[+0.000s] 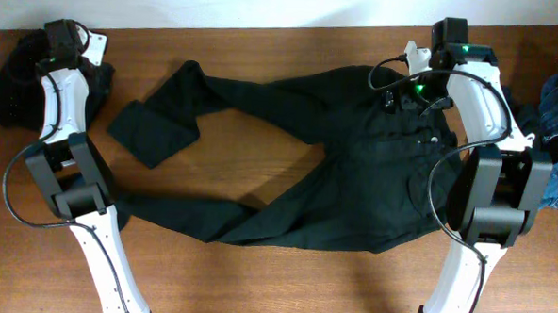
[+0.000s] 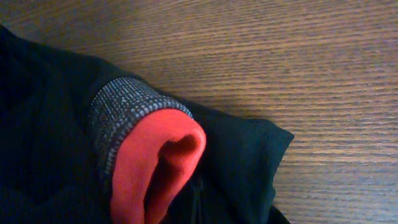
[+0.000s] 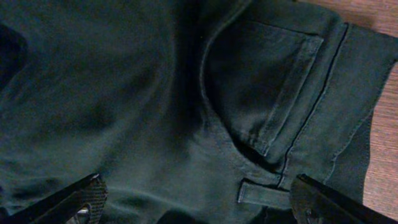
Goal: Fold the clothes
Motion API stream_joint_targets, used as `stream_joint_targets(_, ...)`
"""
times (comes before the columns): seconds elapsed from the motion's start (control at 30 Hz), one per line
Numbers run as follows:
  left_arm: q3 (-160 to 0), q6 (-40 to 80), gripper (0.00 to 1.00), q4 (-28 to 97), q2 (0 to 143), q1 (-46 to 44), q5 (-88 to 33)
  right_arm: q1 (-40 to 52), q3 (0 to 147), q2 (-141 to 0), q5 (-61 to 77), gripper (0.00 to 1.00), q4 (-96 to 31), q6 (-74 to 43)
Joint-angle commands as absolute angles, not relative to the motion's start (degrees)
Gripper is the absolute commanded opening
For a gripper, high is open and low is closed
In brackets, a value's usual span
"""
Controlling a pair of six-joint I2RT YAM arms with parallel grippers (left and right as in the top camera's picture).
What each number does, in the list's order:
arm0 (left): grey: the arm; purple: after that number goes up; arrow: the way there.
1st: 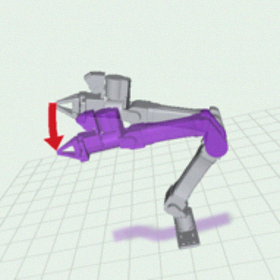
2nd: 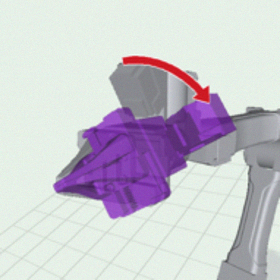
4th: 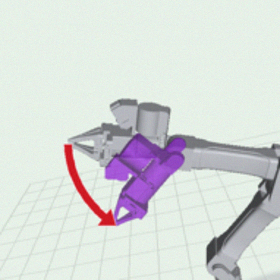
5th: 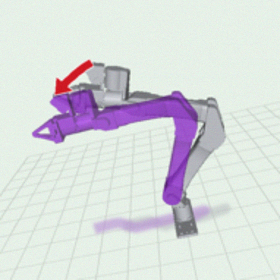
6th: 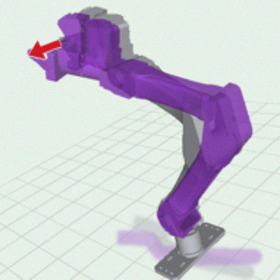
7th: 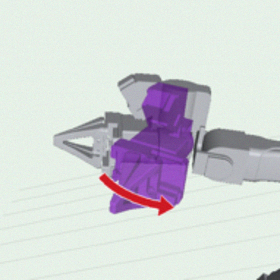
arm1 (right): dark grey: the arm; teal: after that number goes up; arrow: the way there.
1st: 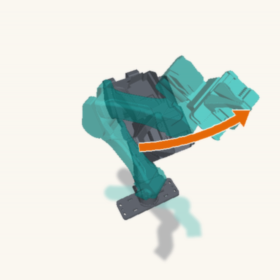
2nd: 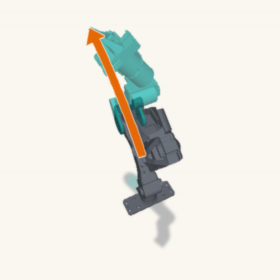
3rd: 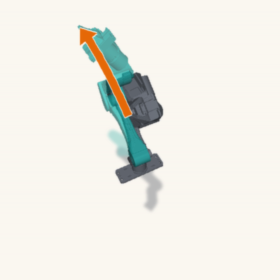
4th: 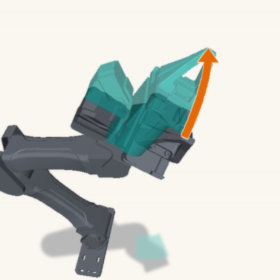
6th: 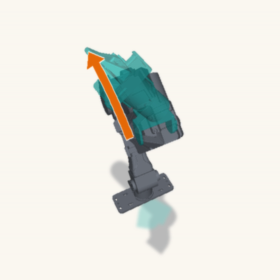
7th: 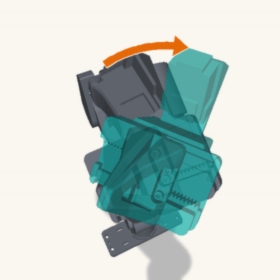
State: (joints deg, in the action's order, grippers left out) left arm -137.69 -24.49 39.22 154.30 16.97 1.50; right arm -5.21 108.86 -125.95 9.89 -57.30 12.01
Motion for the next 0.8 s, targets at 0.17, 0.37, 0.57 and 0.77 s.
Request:
stream_joint_targets(0.17, -137.51, -25.39, 0.0, 35.83, 157.53, 22.7, 2.79, -5.32, 109.78, -123.15, 9.19, 0.99, -57.39, 11.99)
stream_joint_targets(0.37, -137.51, -25.41, 0.0, 31.7, 157.56, 24.6, 2.79, -5.32, 109.78, -123.15, 9.19, 0.99, -57.39, 11.97)
stream_joint_targets(0.57, -137.51, -24.75, 0.0, 27.68, 157.56, 25.04, 2.81, -5.32, 109.78, -123.15, 9.19, 0.99, -57.39, 11.97)
stream_joint_targets(0.77, -137.6, -18.79, 0.01, 24.8, 157.51, 25.41, 1.13, -5.32, 109.78, -123.15, 9.19, 0.98, -57.41, 11.99)
